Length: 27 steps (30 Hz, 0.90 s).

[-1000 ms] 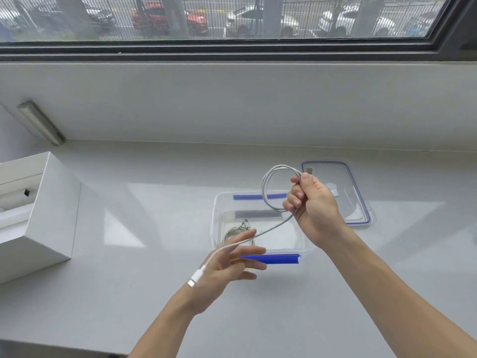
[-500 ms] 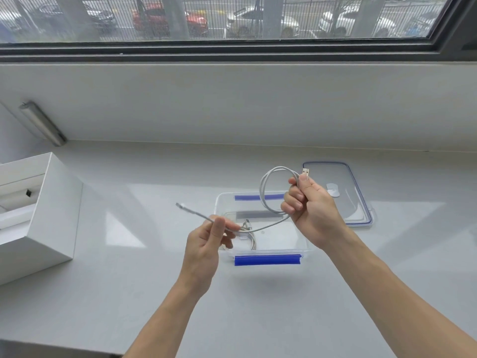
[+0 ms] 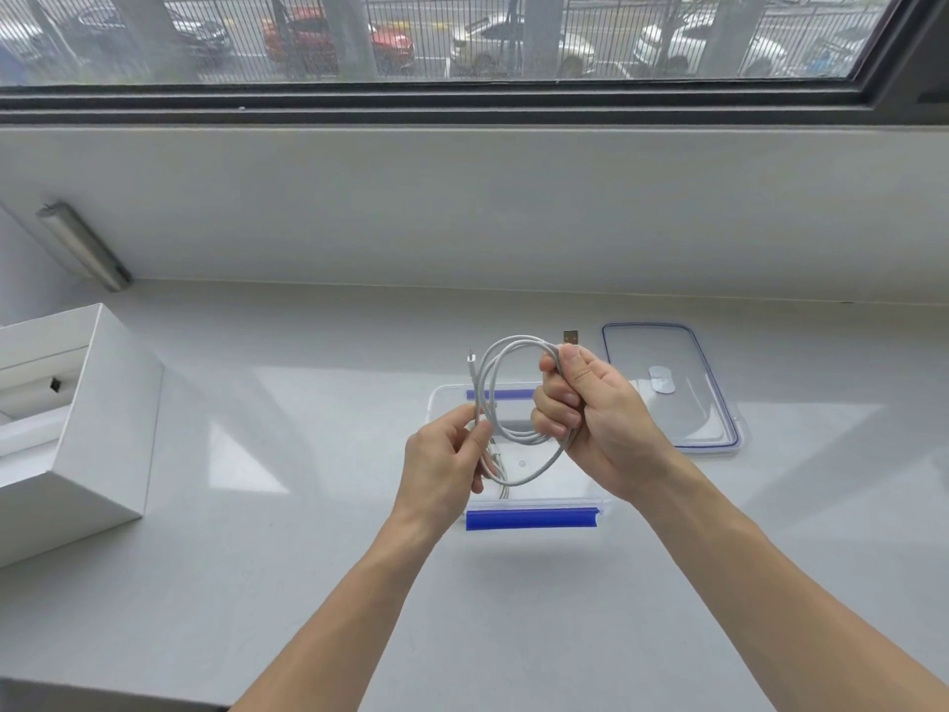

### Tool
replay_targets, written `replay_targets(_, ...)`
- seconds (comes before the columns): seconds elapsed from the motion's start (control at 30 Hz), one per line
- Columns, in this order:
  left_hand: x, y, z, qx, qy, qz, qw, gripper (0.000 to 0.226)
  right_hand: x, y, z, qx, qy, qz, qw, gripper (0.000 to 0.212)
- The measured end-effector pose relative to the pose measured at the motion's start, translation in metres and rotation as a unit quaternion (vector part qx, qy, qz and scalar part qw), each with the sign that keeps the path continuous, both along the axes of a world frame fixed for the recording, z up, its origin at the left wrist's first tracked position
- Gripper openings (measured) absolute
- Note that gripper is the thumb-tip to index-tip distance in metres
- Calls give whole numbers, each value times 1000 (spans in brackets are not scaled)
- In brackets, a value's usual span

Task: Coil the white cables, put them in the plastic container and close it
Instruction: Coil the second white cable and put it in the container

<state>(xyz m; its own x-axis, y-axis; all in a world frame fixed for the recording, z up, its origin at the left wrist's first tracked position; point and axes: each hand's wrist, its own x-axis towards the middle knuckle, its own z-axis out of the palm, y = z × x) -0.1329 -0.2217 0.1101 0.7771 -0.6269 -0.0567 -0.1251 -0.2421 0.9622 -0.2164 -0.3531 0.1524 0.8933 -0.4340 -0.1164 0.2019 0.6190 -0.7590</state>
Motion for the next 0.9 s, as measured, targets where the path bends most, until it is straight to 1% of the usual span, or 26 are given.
replay_targets(0.13, 2, -2, 0, 31, -30, 1, 999, 16, 1, 0, 0, -5, 3, -5, 1000, 27)
replay_targets(0.33, 3, -3, -1, 69, -24, -12, 997, 19, 3, 2, 0, -8, -6, 7, 1000, 26)
replay_targets(0.5, -1, -3, 0, 42, -60, -33, 997, 19, 5, 0, -2, -49, 29, -4, 998, 27)
replay_targets(0.57, 0, -3, 1, 22, -53, -41, 998, 21, 4, -1, -2, -63, 47, -16, 997, 27)
replay_targets(0.6, 1, -2, 3, 12, -35, -53, 998, 22, 4, -1, -2, -67, 55, -24, 996, 26)
replay_targets(0.67, 2, -1, 6, -9, 30, -88, 996, 25, 4, -3, -2, -77, 71, -43, 994, 26)
replay_targets(0.73, 3, 0, 8, -20, 87, -115, 989, 34, 4, -4, -1, -94, 90, -57, 990, 26)
replay_targets(0.8, 3, 1, 10, -25, 119, -125, 985, 40, 5, -4, -2, -108, 104, -66, 987, 26)
replay_targets(0.9, 4, 2, 10, -73, 191, -117, 972, 53, 7, -4, -4, -122, 115, -79, 983, 27)
